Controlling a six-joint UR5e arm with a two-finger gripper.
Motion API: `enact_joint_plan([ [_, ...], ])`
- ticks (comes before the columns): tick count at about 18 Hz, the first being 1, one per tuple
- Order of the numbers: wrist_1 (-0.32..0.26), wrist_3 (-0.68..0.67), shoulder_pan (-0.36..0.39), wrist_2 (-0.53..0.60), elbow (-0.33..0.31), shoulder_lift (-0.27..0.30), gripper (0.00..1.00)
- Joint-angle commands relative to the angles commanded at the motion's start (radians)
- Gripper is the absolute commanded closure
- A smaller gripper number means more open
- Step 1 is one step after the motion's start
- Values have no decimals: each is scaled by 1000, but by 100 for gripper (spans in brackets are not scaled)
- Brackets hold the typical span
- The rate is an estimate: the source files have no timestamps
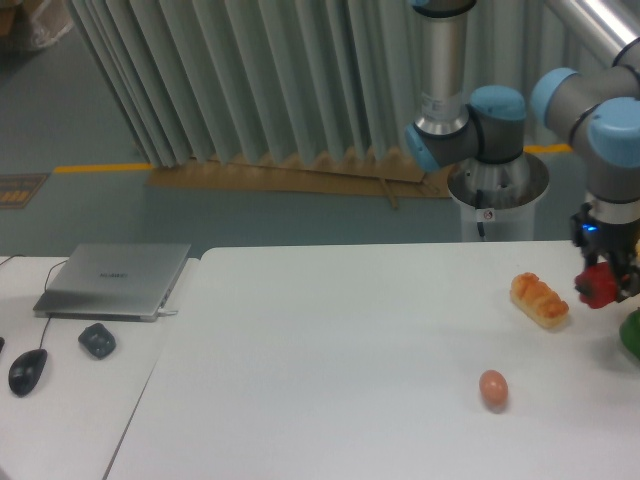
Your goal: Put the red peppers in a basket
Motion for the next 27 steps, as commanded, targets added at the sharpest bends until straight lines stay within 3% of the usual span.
enact_joint_plan([
  [3,-24,190,75,-5,3,3,56],
  [10,-37,474,201,-8,0,0,56],
  [14,-37,594,242,-26,2,-3,56],
  [18,-37,616,255,-34,3,-5,53],
  [19,-37,617,255,-34,5,-3,41],
  [20,-37,619,255,-34,5,-5,12],
  [21,-35,617,255,-34,5,-5,1],
  [27,-43,594,247,-70,5,3,0],
])
